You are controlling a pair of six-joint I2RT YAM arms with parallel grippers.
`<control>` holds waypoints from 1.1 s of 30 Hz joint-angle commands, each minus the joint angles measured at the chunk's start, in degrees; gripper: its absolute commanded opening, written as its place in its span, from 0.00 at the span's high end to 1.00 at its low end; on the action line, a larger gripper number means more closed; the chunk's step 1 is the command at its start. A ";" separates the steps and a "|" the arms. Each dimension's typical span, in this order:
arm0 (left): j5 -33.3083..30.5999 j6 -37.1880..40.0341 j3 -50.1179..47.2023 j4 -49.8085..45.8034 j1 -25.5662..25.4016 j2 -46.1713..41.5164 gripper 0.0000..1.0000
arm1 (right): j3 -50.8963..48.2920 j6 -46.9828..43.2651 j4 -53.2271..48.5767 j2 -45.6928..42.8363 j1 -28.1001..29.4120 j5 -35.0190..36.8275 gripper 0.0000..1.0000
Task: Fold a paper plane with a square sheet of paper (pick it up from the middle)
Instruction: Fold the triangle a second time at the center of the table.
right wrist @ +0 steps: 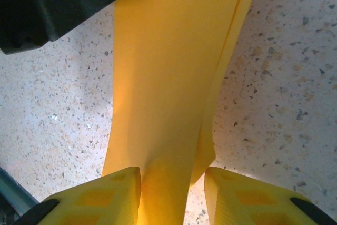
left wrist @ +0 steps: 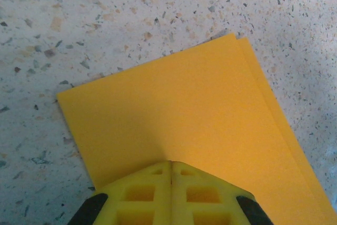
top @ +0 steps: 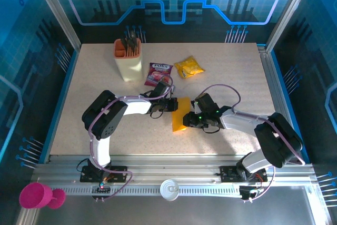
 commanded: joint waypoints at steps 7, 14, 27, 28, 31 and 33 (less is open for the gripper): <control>1.36 -0.23 -1.71 -3.95 0.25 1.74 0.98 | -1.36 -0.11 -2.97 -2.79 0.46 -0.65 0.64; 1.40 -0.15 -1.81 -4.15 0.29 1.61 0.98 | -1.76 -0.27 -2.97 -1.71 0.54 -0.65 0.71; 1.50 0.08 -1.29 -4.51 0.42 1.76 0.98 | -1.59 -0.32 -3.99 -1.77 0.54 -0.78 0.85; 1.45 0.12 -1.26 -4.52 0.42 1.81 0.98 | -1.47 -0.34 -3.94 -1.74 0.54 -0.92 0.87; 1.53 0.05 -1.34 -4.36 0.42 1.81 0.98 | -1.42 -0.21 -4.21 -1.76 0.55 -1.16 0.84; 1.54 -0.01 -1.43 -4.22 0.42 1.81 0.98 | -1.48 -0.14 -4.38 -1.94 0.54 -0.99 0.78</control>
